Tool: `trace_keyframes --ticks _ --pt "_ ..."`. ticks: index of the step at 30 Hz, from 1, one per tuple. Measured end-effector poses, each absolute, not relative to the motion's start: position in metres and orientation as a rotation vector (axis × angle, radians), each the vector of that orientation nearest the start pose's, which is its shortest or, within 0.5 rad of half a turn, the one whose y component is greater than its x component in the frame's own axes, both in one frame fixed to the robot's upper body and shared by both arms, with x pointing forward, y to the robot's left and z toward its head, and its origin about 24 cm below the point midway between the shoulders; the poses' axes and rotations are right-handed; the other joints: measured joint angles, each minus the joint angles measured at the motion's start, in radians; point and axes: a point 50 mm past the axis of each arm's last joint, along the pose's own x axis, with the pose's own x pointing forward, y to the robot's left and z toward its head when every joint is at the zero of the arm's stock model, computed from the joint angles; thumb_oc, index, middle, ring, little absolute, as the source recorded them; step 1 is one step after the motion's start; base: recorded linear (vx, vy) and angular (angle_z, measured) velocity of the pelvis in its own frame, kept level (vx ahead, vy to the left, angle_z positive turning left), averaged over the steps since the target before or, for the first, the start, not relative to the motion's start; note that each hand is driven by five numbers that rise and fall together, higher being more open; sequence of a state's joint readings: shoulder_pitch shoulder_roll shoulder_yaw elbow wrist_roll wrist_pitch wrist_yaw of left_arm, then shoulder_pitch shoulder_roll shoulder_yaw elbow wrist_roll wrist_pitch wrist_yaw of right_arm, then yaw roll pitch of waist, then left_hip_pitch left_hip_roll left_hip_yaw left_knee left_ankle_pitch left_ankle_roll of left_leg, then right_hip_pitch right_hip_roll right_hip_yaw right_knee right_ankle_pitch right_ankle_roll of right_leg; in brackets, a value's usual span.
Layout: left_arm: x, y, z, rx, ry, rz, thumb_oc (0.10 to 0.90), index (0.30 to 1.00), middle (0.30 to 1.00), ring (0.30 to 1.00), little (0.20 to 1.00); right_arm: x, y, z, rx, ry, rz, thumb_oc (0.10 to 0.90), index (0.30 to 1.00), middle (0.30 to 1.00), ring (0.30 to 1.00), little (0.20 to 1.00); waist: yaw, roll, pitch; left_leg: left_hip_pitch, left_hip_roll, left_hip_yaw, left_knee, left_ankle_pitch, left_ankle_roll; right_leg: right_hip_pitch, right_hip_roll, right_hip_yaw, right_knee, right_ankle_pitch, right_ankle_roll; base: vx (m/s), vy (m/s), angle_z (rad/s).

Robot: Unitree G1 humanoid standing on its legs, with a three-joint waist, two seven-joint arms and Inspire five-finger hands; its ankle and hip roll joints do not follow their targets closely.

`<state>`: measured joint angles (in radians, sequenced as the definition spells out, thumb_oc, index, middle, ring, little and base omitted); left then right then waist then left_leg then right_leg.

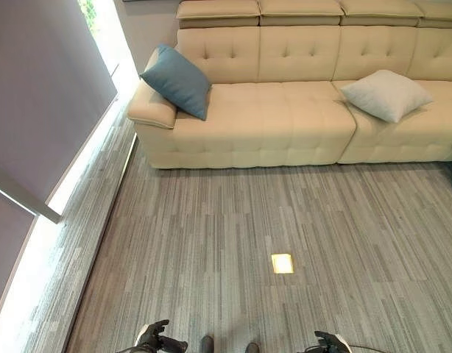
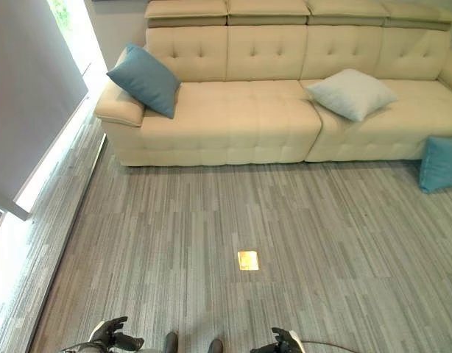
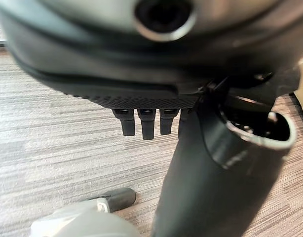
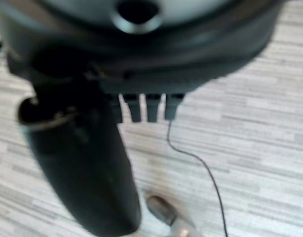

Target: Pick up all the scattered cushions and arrange them neatly on the sofa.

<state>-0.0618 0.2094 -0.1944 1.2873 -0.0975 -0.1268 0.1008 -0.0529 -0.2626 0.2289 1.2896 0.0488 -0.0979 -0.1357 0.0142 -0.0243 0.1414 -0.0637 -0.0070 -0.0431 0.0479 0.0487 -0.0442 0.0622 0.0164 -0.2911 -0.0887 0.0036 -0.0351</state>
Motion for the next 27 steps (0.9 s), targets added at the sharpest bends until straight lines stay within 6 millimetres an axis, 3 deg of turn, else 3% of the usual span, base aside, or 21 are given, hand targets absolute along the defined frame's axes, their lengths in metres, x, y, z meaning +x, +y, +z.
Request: trace_keyframes --ticks 1,2,3,5,8,12,13,14,15,16,19,21,22,24,25,27 --pt "0.112 0.222 -0.158 0.283 1.096 0.098 0.8 0.9 0.9 0.9 0.9 0.106 -0.242 -0.155 -0.412 1.13 -0.104 0.8 0.9 0.9 0.9 0.9 0.0 0.0 0.0 0.0 0.0 0.0 0.0 0.0 0.0 0.0 0.0 0.0 0.0 0.0 0.0 0.06 0.059 0.77" --pt "0.122 0.221 -0.155 0.286 1.073 0.096 0.8 0.9 0.9 0.9 0.9 0.098 -0.243 -0.157 -0.415 1.149 -0.103 0.8 0.9 0.9 0.9 0.9 -0.007 -0.014 0.009 -0.041 0.014 0.119 0.05 -0.025 0.006 0.002 -0.01 -0.068 -0.004 0.0 -0.021 0.08 0.12 0.75" --pt "0.123 0.221 -0.155 0.287 1.069 0.094 0.8 0.9 0.9 0.9 0.9 0.097 -0.243 -0.157 -0.416 1.152 -0.101 0.8 0.9 0.9 0.9 0.9 -0.008 -0.017 0.011 -0.042 0.02 0.126 0.049 -0.024 0.006 0.0 -0.01 -0.069 0.0 -0.005 -0.028 0.1 0.136 0.81" --pt "0.122 0.222 -0.155 0.286 1.071 0.101 0.8 0.9 0.9 0.9 0.9 0.098 -0.243 -0.157 -0.413 1.146 -0.107 0.8 0.9 0.9 0.9 0.9 -0.009 -0.02 0.013 -0.047 0.034 0.179 0.035 -0.037 0.026 -0.003 -0.021 -0.101 -0.003 -0.01 -0.003 0.15 0.164 0.38" --pt "0.117 0.223 -0.156 0.284 1.085 0.104 0.8 0.9 0.9 0.9 0.9 0.098 -0.243 -0.157 -0.415 1.152 -0.112 0.8 0.9 0.9 0.9 0.9 -0.008 -0.008 0.006 -0.004 0.037 0.186 -0.055 -0.007 0.037 -0.009 -0.019 -0.096 0.009 -0.018 0.021 0.18 0.169 0.09" --pt "0.111 0.225 -0.158 0.282 1.103 0.113 0.8 0.9 0.9 0.9 0.9 0.107 -0.237 -0.156 -0.41 1.129 -0.1 0.8 0.9 0.9 0.9 0.9 0.002 -0.014 -0.001 0.052 0.001 0.198 -0.096 -0.015 0.072 -0.018 -0.06 -0.06 0.083 -0.044 0.052 0.17 0.22 -0.08" --pt "0.109 0.225 -0.159 0.282 1.116 0.115 0.8 0.9 0.9 0.9 0.9 0.111 -0.236 -0.155 -0.41 1.12 -0.098 0.8 0.9 0.9 0.9 0.9 0.004 -0.007 -0.004 0.062 -0.001 0.203 -0.111 -0.015 0.076 -0.038 -0.07 -0.056 0.128 -0.058 0.058 0.14 0.234 -0.14" --pt "0.108 0.225 -0.159 0.287 1.128 0.112 0.8 0.9 0.9 0.9 0.9 0.118 -0.236 -0.154 -0.412 1.103 -0.097 0.8 0.9 0.9 0.9 0.9 -0.003 0.014 -0.006 0.083 0.005 0.205 -0.135 -0.008 0.094 -0.106 -0.099 -0.052 0.299 -0.109 0.082 0.15 0.212 -0.02" --pt "0.109 0.226 -0.159 0.29 1.127 0.115 0.8 0.9 0.9 0.9 0.9 0.119 -0.234 -0.153 -0.41 1.098 -0.092 0.8 0.9 0.9 0.9 0.9 -0.003 0.016 -0.008 0.087 0.002 0.199 -0.134 -0.013 0.1 -0.139 -0.116 -0.048 0.379 -0.124 0.093 0.16 0.184 0.18" --pt "0.11 0.228 -0.158 0.297 1.123 0.119 0.8 0.9 0.9 0.9 0.9 0.12 -0.233 -0.153 -0.413 1.092 -0.087 0.8 0.9 0.9 0.9 0.9 -0.003 0.013 -0.01 0.104 -0.008 0.191 -0.13 -0.024 0.116 -0.184 -0.15 -0.022 0.517 -0.142 0.112 0.19 0.149 0.29" --pt "0.11 0.238 -0.156 0.318 1.12 0.135 0.8 0.9 0.9 0.9 0.9 0.122 -0.231 -0.153 -0.432 1.085 -0.076 0.8 0.9 0.9 0.9 0.9 -0.004 -0.002 -0.021 0.134 -0.027 0.157 -0.125 -0.044 0.145 -0.256 -0.185 0.042 0.694 -0.171 0.124 0.21 0.048 0.35" --pt "0.111 0.24 -0.155 0.325 1.116 0.146 0.8 0.9 0.9 0.9 0.9 0.126 -0.23 -0.152 -0.436 1.069 -0.065 0.8 0.9 0.9 0.9 0.9 -0.004 0.006 -0.016 0.153 -0.022 0.124 -0.131 -0.064 0.169 -0.284 -0.151 0.086 0.657 -0.176 0.121 0.29 -0.018 0.33" --pt "0.111 0.239 -0.155 0.325 1.118 0.15 0.8 0.9 0.9 0.9 0.9 0.127 -0.229 -0.151 -0.438 1.062 -0.061 0.8 0.9 0.9 0.9 0.9 -0.011 0.009 -0.014 0.163 -0.012 0.118 -0.136 -0.055 0.156 -0.286 -0.133 0.098 0.59 -0.181 0.116 0.25 -0.049 0.33" --pt "0.11 0.239 -0.155 0.325 1.12 0.149 0.8 0.9 0.9 0.9 0.9 0.135 -0.227 -0.149 -0.435 1.031 -0.055 0.8 0.9 0.9 0.9 0.9 -0.023 0.009 -0.01 0.174 -0.008 0.105 -0.136 -0.071 0.162 -0.338 -0.107 0.105 0.484 -0.164 0.102 0.29 -0.062 0.24" --pt "0.109 0.239 -0.156 0.324 1.128 0.151 0.8 0.9 0.9 0.9 0.9 0.139 -0.226 -0.148 -0.436 1.02 -0.051 0.8 0.9 0.9 0.9 0.9 -0.031 0.007 -0.01 0.178 -0.004 0.099 -0.136 -0.086 0.166 -0.357 -0.093 0.117 0.413 -0.138 0.11 0.26 -0.057 0.11" --pt "0.105 0.238 -0.157 0.322 1.145 0.151 0.8 0.9 0.9 0.9 0.9 0.14 -0.225 -0.148 -0.435 1.018 -0.05 0.8 0.9 0.9 0.9 0.9 -0.036 -0.007 -0.007 0.202 -0.007 0.086 -0.136 -0.096 0.127 -0.36 -0.092 0.099 0.265 -0.041 0.13 0.22 -0.07 0.31"
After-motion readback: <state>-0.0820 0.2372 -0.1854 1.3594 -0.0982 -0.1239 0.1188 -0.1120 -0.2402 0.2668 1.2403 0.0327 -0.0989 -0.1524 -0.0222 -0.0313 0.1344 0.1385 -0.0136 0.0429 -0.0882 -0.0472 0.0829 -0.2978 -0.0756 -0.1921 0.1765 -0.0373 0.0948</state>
